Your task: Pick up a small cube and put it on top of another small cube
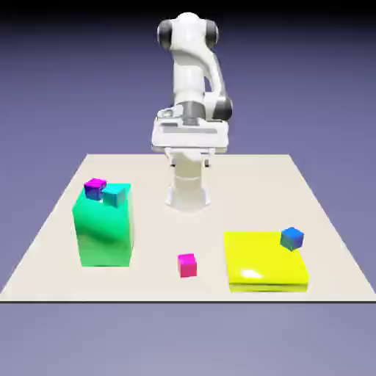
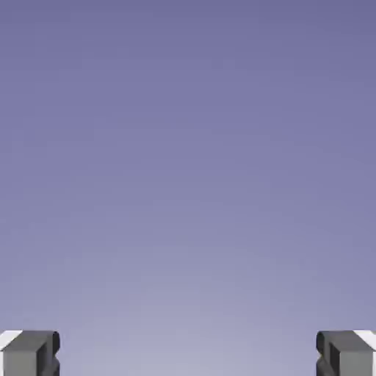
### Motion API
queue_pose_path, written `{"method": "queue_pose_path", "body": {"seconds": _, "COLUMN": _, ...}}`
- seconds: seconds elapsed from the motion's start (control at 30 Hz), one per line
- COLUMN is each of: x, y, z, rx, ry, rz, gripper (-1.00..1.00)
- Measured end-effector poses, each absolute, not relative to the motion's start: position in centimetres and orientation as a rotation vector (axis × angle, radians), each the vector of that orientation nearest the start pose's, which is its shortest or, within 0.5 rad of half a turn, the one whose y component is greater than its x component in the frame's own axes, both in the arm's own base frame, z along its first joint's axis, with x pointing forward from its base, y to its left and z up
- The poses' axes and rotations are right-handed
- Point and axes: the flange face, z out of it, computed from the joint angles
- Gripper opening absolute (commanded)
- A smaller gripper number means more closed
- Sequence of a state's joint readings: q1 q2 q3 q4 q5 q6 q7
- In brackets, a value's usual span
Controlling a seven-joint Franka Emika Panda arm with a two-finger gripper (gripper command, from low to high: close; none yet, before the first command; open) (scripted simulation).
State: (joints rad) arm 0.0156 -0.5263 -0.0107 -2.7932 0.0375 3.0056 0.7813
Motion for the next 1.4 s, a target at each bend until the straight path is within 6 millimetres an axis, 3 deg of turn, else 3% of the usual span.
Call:
{"method": "queue_pose_path", "body": {"seconds": 0.33, "x": 43.7, "y": -3.6, "z": 32.0, "rx": -2.107, "ry": 1.915, "rz": -0.170, "gripper": 0.00}}
{"method": "queue_pose_path", "body": {"seconds": 0.67, "x": 43.5, "y": -5.6, "z": 18.9, "rx": -1.442, "ry": 2.615, "rz": 0.523, "gripper": 0.00}}
{"method": "queue_pose_path", "body": {"seconds": 0.73, "x": 43.5, "y": -5.6, "z": 18.6, "rx": -1.425, "ry": 2.627, "rz": 0.536, "gripper": 0.00}}
{"method": "queue_pose_path", "body": {"seconds": 0.9, "x": 43.2, "y": -3.9, "z": 12.2, "rx": -1.426, "ry": 2.627, "rz": 0.537, "gripper": 0.00}}
{"method": "queue_pose_path", "body": {"seconds": 0.93, "x": 43.1, "y": -3.8, "z": 11.9, "rx": -1.425, "ry": 2.628, "rz": 0.537, "gripper": -1.00}}
{"method": "queue_pose_path", "body": {"seconds": 1.0, "x": 43.1, "y": -3.8, "z": 11.9, "rx": -1.425, "ry": 2.627, "rz": 0.536, "gripper": -1.00}}
{"method": "queue_pose_path", "body": {"seconds": 1.17, "x": 43.5, "y": -5.6, "z": 18.3, "rx": -1.424, "ry": 2.626, "rz": 0.536, "gripper": -1.00}}
{"method": "queue_pose_path", "body": {"seconds": 1.2, "x": 43.1, "y": -5.9, "z": 17.8, "rx": -1.421, "ry": 2.653, "rz": 0.565, "gripper": -1.00}}
{"method": "queue_pose_path", "body": {"seconds": 1.4, "x": 44.0, "y": -7.1, "z": 15.7, "rx": -1.889, "ry": 2.465, "rz": 0.626, "gripper": -1.00}}
